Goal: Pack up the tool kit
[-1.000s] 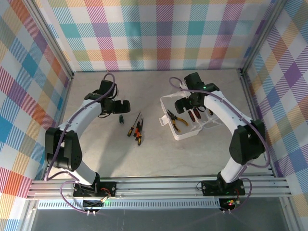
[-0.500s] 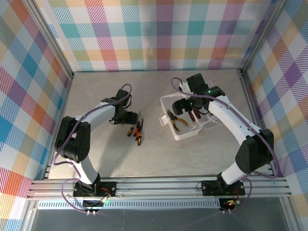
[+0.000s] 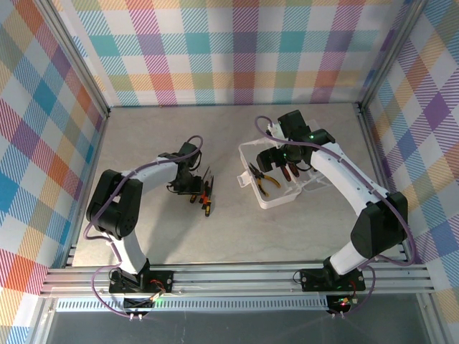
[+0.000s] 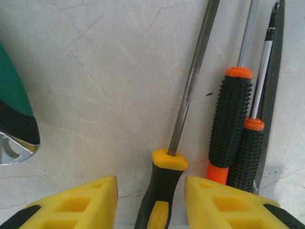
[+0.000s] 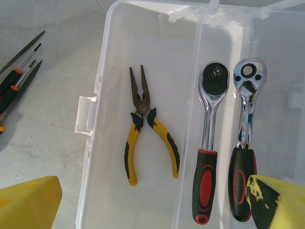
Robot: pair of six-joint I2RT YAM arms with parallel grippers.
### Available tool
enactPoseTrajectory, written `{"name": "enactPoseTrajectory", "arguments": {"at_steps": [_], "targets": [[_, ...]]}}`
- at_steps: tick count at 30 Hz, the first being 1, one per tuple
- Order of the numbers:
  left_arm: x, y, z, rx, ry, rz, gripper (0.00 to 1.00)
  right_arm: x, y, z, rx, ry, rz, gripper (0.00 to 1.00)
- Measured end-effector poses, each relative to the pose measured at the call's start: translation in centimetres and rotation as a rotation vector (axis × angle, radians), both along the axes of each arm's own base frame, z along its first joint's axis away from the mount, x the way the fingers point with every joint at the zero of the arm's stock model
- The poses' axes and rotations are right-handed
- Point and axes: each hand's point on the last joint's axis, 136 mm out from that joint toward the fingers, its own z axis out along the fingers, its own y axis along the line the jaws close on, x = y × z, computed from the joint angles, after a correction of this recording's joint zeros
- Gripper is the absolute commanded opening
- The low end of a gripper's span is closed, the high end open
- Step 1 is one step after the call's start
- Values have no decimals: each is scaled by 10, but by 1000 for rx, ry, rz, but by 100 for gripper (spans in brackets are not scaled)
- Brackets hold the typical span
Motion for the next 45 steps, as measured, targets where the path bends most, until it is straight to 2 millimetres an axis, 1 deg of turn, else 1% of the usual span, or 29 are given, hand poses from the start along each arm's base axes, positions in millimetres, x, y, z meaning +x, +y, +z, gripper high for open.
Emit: {"name": "enactPoseTrajectory", "arguments": {"at_steps": [2, 5, 10, 18, 22, 24, 26, 28, 32, 34, 37, 40, 43, 45], "targets": [[-1, 0, -3, 4, 7, -1, 35, 0, 0, 0, 0, 0, 0, 99], [0, 4, -6, 27, 10, -1, 24, 0, 0, 0, 0, 0, 0, 99], [1, 8, -8, 55, 11, 1, 18, 0, 0, 0, 0, 0, 0, 99], [1, 9, -6, 60, 12, -6, 5, 0, 0, 1, 3, 0, 2, 99], [0, 9, -3, 60, 8, -13, 2, -2, 2, 4, 17, -5, 8, 99], [1, 9, 4, 55, -6, -16, 2, -4, 3, 8, 29, -11, 13, 99], [2, 7, 17, 40, -31, -17, 2, -6, 4, 14, 45, -20, 19, 99], [6, 3, 37, 12, -72, -21, 2, -8, 6, 19, 65, -28, 25, 99], [19, -15, 90, -108, -191, -40, 2, -14, 13, 28, 124, -33, 38, 99], [19, -30, 115, -208, -238, -69, 2, -16, 20, 30, 177, -29, 47, 99], [16, -56, 145, -376, -279, -120, 2, -20, 34, 37, 286, -24, 56, 99], [14, -84, 169, -529, -306, -171, 2, -21, 49, 47, 415, -31, 58, 99], [8, -110, 186, -650, -317, -224, 2, -17, 60, 57, 506, -39, 53, 93], [5, -123, 195, -711, -325, -257, 2, -14, 66, 65, 554, -46, 48, 90]]}}
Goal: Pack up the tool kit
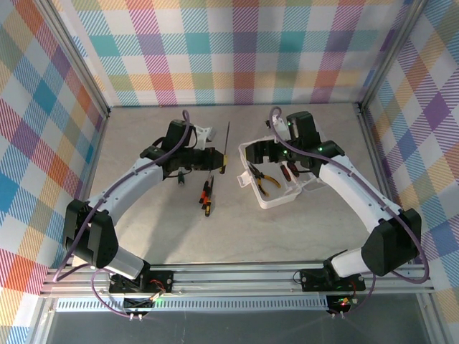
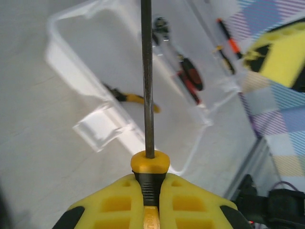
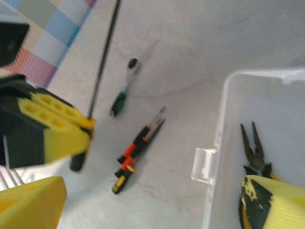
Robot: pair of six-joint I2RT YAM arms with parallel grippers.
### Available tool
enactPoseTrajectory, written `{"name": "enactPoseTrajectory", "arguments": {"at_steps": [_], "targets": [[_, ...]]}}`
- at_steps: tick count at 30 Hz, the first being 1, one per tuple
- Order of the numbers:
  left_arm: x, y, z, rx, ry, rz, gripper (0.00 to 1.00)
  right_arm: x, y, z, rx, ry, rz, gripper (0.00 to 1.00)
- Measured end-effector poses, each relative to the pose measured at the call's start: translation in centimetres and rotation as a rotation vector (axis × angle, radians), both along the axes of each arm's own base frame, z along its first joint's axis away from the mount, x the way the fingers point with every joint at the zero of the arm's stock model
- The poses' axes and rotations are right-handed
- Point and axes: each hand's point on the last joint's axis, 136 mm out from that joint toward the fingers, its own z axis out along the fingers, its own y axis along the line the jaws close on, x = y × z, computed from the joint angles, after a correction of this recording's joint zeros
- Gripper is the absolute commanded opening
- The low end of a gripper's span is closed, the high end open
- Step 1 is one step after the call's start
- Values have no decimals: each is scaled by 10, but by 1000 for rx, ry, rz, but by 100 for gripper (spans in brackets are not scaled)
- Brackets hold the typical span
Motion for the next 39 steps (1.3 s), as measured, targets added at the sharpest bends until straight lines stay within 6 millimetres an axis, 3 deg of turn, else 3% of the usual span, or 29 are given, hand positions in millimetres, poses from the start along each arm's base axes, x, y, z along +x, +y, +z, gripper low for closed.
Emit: {"name": "enactPoseTrajectory", "arguments": {"at_steps": [4, 11, 17, 24, 26, 30, 34, 35, 39], "targets": [[-9, -21, 14, -80, -17, -60, 2, 7, 12, 9, 73, -4, -1, 84], [-19, -44, 21, -137, -21, -125, 1, 15, 29, -2, 109, 31, 3, 76], [-22, -49, 17, -141, 0, -135, 1, 16, 39, -13, 111, 62, 14, 47], [-20, -52, 17, -146, -3, -135, 2, 14, 46, -8, 131, 64, 30, 11], [-19, -52, 15, -142, -4, -136, 13, 14, 47, -5, 134, 62, 33, 0], [-14, -55, 14, -125, -14, -147, 62, 16, 41, -2, 93, 43, 23, 0], [-12, -49, 10, -58, -14, -134, 86, 31, 12, -4, 28, 21, -33, 0], [-10, -46, 10, -39, -20, -125, 99, 34, 3, -6, 13, 21, -49, 0], [1, -19, 2, 62, -29, -53, 99, 44, -55, -6, -108, 8, -163, 0]]}}
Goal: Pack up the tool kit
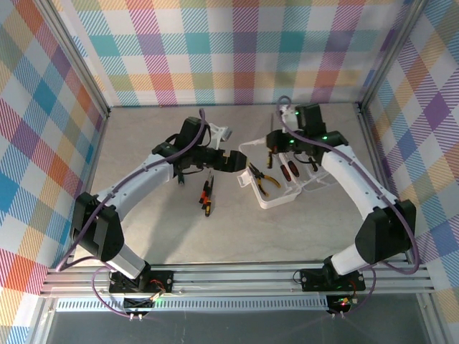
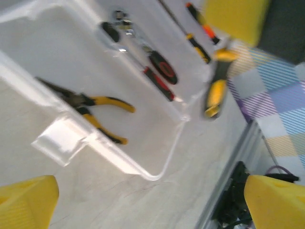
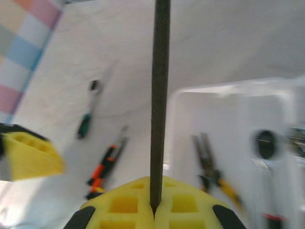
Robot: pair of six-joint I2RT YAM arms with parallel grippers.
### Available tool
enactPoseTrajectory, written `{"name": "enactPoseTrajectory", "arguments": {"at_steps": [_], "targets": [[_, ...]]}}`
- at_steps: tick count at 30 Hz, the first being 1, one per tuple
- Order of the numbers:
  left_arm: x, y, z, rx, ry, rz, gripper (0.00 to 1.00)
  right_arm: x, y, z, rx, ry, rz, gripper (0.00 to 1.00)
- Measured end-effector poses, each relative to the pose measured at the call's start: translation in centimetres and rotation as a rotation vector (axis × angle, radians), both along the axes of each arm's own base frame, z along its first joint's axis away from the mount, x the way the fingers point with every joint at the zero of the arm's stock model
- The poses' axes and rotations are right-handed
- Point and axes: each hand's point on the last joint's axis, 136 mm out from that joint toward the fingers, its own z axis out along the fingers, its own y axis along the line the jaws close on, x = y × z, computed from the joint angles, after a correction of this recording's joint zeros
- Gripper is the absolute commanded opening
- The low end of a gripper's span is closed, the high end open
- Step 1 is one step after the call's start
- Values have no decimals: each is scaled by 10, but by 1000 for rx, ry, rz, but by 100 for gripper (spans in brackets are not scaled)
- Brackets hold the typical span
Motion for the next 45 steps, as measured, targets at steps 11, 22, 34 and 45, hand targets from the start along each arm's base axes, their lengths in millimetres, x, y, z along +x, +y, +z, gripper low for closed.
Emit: {"name": "enactPoseTrajectory", "arguments": {"at_steps": [11, 22, 34, 45], "targets": [[43, 139, -59, 452, 50, 394, 99, 17, -120, -27, -598, 11, -209, 0], [39, 161, -85, 590, 93, 425, 100, 28, -158, -74, -869, 123, -200, 0], [39, 160, -96, 603, 115, 414, 100, 36, -154, -93, -873, 146, -173, 8], [39, 160, -101, 612, 123, 408, 100, 37, -150, -97, -852, 152, -161, 31]]}}
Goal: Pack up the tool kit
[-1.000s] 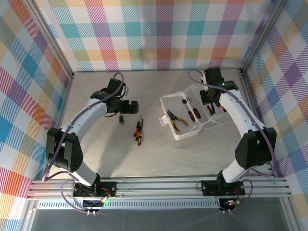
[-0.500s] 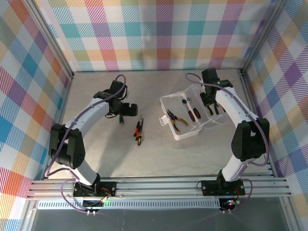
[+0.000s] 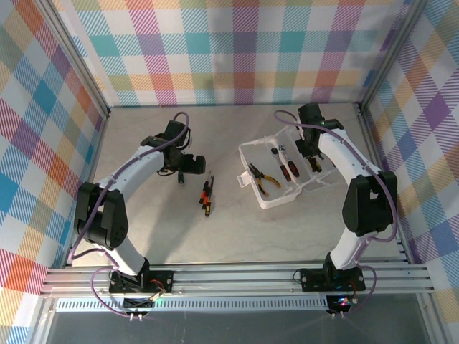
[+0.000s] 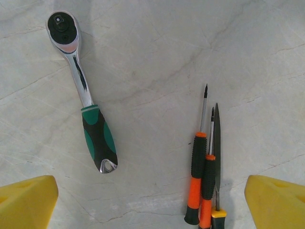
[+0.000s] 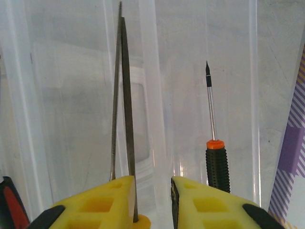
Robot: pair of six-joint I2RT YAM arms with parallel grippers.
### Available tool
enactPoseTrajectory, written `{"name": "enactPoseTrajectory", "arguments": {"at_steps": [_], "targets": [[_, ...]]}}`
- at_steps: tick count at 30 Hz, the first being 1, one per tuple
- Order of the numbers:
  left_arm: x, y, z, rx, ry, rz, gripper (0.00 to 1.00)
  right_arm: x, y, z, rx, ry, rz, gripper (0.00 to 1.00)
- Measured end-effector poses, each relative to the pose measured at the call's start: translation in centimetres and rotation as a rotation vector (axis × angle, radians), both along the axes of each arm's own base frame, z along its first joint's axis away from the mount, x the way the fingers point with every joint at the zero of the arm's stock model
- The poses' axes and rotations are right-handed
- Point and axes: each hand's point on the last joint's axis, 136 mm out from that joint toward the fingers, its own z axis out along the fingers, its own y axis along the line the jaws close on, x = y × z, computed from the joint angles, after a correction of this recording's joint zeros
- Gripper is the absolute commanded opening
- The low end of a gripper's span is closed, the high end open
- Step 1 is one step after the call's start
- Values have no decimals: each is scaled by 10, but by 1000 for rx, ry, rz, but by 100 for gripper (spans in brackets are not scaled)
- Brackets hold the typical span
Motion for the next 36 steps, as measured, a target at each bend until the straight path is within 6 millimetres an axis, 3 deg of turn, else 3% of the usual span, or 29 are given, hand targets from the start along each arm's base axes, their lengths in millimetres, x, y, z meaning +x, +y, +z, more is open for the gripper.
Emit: {"name": "enactPoseTrajectory", "arguments": {"at_steps": [4, 7, 8, 9, 11, 14, 18, 20, 27, 36], "targets": [[-1, -2, -3, -6, 12, -4, 100, -2, 6, 8, 44, -14, 1, 51], [-7, -6, -10, -25, 36, -17, 100, -8, 15, 26, 111, -48, 12, 87], [-10, -7, -13, -29, 48, -19, 100, -11, 19, 33, 137, -64, 16, 96], [-14, -8, -18, -31, 62, -24, 100, -13, 23, 44, 170, -88, 25, 99], [-22, -13, -25, -36, 89, -35, 96, -21, 33, 62, 230, -133, 52, 99], [-31, -25, -34, -47, 123, -60, 79, -38, 49, 81, 319, -176, 87, 99], [-36, -36, -51, -51, 170, -83, 58, -52, 60, 82, 384, -168, 110, 99], [-36, -38, -60, -48, 187, -85, 54, -55, 62, 76, 397, -149, 106, 99], [-33, -40, -88, -28, 235, -84, 50, -59, 68, 68, 425, -120, 109, 99], [-23, -46, -96, -33, 234, -85, 47, -60, 72, 68, 440, -113, 120, 99]]}}
